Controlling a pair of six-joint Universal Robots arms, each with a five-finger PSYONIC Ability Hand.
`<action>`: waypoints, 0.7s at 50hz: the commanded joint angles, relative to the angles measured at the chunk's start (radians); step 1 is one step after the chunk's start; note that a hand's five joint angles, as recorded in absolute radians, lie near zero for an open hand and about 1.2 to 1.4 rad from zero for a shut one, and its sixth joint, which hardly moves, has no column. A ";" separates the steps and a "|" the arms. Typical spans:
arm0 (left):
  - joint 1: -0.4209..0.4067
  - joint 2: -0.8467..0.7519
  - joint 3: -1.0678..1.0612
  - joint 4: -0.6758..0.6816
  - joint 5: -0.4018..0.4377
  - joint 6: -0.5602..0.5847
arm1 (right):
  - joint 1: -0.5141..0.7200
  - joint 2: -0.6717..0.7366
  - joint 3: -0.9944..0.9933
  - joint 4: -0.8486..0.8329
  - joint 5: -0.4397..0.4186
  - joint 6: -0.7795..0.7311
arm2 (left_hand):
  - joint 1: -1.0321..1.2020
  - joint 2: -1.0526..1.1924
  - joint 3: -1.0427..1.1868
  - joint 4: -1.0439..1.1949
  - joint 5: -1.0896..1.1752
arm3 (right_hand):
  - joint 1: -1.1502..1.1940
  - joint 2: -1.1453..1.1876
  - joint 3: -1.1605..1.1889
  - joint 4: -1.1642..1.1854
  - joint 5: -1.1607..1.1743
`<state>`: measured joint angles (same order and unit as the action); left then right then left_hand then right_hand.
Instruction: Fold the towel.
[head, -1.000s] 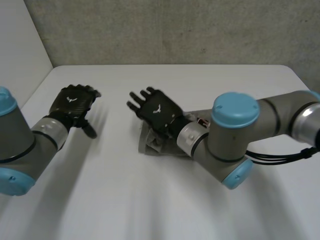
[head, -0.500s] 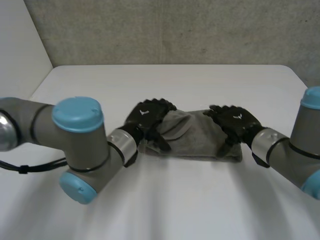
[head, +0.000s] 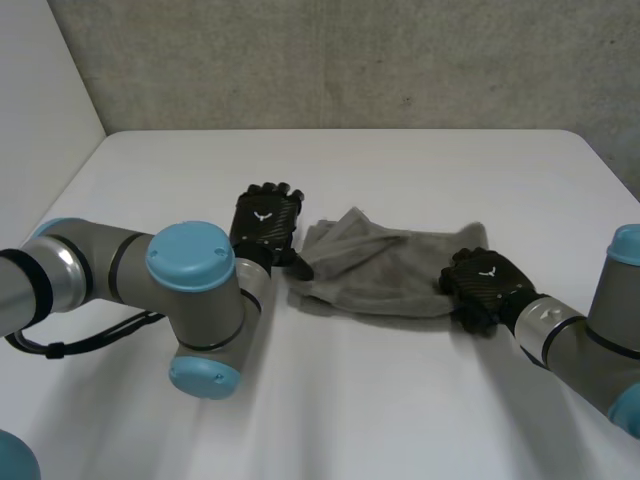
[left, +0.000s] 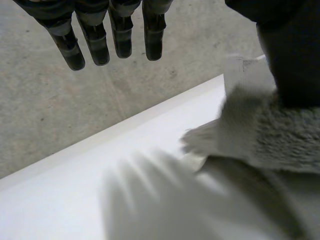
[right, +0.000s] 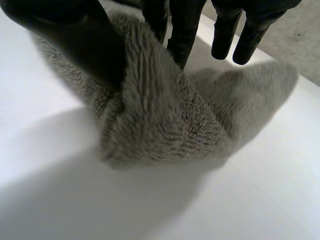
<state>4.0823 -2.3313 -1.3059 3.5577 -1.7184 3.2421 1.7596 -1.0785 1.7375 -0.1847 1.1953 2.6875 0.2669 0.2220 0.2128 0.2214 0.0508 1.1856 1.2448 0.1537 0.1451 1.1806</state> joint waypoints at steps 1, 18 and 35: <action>0.027 0.010 -0.021 0.003 -0.001 -0.001 | -0.032 -0.080 0.062 -0.010 -0.013 -0.026 | -0.106 -0.061 -0.038 -0.047 -0.051 | 0.211 0.151 0.021 0.029 0.041; -0.022 0.128 -0.121 -0.014 -0.006 -0.005 | -0.132 -0.211 0.212 0.068 -0.128 -0.286 | -0.106 -0.061 -0.038 -0.047 -0.051 | 0.211 0.151 0.021 0.029 0.041; -0.010 0.213 -0.196 -0.014 -0.006 -0.002 | -0.315 -0.333 0.001 0.352 -0.327 -0.656 | -0.106 -0.061 -0.038 -0.047 -0.051 | 0.211 0.151 0.021 0.029 0.041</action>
<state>4.0683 -2.1329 -1.4820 3.5433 -1.7240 3.2392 1.4296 -1.3885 1.8207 0.1249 0.9397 2.0478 0.2669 0.2219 0.2128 0.2213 0.0496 1.2663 1.2879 0.1546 0.1451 1.1825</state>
